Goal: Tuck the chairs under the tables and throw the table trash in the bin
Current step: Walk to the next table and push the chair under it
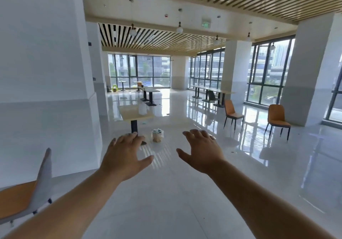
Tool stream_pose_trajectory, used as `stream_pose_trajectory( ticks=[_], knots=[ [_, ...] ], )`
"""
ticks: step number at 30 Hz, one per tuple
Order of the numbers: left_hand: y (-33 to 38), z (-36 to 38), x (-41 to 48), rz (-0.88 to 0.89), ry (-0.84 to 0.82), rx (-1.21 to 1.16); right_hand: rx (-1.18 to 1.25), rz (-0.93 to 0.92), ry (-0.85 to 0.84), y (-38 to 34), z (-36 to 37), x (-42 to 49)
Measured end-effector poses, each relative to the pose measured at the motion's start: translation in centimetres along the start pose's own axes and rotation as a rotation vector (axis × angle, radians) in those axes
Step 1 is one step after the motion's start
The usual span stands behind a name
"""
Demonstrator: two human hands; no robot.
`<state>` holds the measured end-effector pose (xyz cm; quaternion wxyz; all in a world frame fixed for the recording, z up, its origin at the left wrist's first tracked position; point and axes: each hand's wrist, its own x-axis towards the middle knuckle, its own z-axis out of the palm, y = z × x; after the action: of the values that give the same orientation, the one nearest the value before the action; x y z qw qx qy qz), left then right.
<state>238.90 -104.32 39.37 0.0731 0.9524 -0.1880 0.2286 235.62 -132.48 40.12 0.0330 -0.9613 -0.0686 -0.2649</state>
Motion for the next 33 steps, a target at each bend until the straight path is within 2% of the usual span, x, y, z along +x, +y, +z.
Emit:
stream_pose_trajectory(
  ticks=[9,14,20,28,33],
  knots=[
    [-11.4,4.1,11.4,-0.275,0.010,0.187,0.141,-0.212,-0.009,-0.8,11.1,20.7],
    [-16.2,6.6,15.9,-0.384,-0.006,0.212,0.210,-0.305,-0.035,-3.4,17.1,29.3],
    [-23.2,10.2,20.1,-0.418,-0.004,0.227,0.216,-0.374,-0.051,-7.3,23.2,36.6],
    [-38.2,15.6,29.0,-0.444,0.032,0.188,0.167,-0.400,-0.056,-14.1,30.4,50.8],
    [-47.1,16.3,36.3,-0.428,0.067,0.190,0.157,-0.362,-0.016,-16.9,32.6,60.1]
  ],
)
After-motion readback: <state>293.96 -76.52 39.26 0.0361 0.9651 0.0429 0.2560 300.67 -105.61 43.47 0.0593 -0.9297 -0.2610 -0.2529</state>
